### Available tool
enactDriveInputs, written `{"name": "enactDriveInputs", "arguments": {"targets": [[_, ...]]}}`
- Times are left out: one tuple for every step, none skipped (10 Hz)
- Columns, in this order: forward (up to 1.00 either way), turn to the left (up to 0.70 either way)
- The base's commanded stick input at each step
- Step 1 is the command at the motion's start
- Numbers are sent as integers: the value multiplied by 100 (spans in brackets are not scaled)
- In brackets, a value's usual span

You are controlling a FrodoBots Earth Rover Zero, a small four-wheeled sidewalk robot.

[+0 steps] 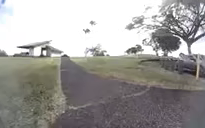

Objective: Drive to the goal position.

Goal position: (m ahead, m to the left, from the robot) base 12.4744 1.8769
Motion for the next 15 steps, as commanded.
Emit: {"name": "enactDriveInputs", "arguments": {"targets": [[0,20],[0,9],[0,0],[0,0],[0,0],[0,0],[0,0],[0,0],[0,0],[0,0],[0,0],[37,0],[70,0],[70,0],[70,0]]}}
